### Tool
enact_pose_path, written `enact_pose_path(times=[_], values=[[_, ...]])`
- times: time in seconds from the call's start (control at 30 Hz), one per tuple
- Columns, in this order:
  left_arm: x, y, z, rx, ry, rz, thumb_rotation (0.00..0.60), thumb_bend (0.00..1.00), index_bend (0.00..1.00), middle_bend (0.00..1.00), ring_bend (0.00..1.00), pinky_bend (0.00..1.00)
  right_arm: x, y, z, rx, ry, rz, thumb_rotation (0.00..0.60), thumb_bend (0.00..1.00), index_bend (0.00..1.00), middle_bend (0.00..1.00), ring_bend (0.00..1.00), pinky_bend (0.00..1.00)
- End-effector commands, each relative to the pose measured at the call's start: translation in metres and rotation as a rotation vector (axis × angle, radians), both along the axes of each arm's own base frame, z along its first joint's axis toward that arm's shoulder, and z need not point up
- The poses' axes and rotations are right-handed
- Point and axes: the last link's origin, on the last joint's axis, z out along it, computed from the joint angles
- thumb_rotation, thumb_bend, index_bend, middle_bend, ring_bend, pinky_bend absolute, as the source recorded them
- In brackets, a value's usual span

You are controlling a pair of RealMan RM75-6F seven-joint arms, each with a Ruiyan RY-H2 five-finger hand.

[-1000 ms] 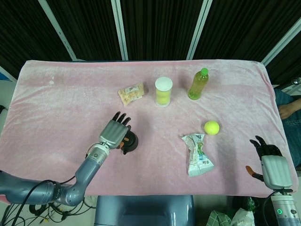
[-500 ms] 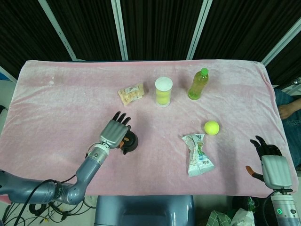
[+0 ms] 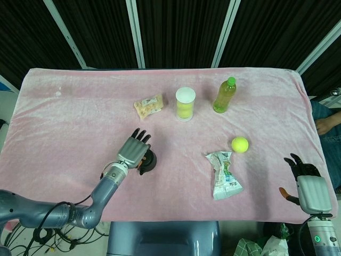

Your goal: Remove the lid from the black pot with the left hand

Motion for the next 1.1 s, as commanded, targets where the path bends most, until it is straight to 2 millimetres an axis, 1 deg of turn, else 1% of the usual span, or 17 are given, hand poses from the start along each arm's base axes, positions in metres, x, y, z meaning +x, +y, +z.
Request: enact_pose_path(times=[0.03,0.17,0.4,0.67,0.9,1.03,1.1], values=[[0.001,0.000,-0.001,0.001,-0.001,-0.001,0.600,0.31,0.48,0.12,0.00,0.00,0.000,0.000,0.000,0.001,0.001,0.001,0.600,0.11,0.19,0.11,0.28,0.21],[0.001,0.000,-0.003,0.001,0.005,-0.003,0.600,0.32,0.49,0.13,0.00,0.00,0.000,0.000,0.000,0.002,0.000,0.001,0.600,0.11,0.19,0.11,0.28,0.21],[0.000,0.000,-0.007,-0.003,0.022,-0.001,0.600,0.38,0.52,0.13,0.00,0.00,0.000,0.000,0.000,0.000,-0.001,-0.001,0.600,0.11,0.19,0.11,0.28,0.21],[0.000,-0.001,-0.007,0.001,0.037,0.001,0.600,0.41,0.54,0.13,0.00,0.00,-0.001,0.000,0.001,-0.001,-0.006,-0.005,0.600,0.11,0.19,0.11,0.28,0.21],[0.002,0.001,-0.003,0.019,0.024,0.005,0.600,0.43,0.55,0.13,0.00,0.00,0.000,0.000,0.000,0.001,-0.006,-0.003,0.600,0.11,0.19,0.11,0.28,0.21],[0.009,0.000,0.002,0.025,-0.030,0.002,0.600,0.43,0.55,0.13,0.00,0.00,0.000,0.000,0.000,0.000,-0.005,-0.001,0.600,0.11,0.19,0.11,0.28,0.21],[0.014,0.000,0.009,0.034,-0.068,0.000,0.600,0.43,0.55,0.13,0.00,0.00,0.000,0.000,0.000,-0.001,-0.006,-0.002,0.600,0.11,0.19,0.11,0.28,0.21]])
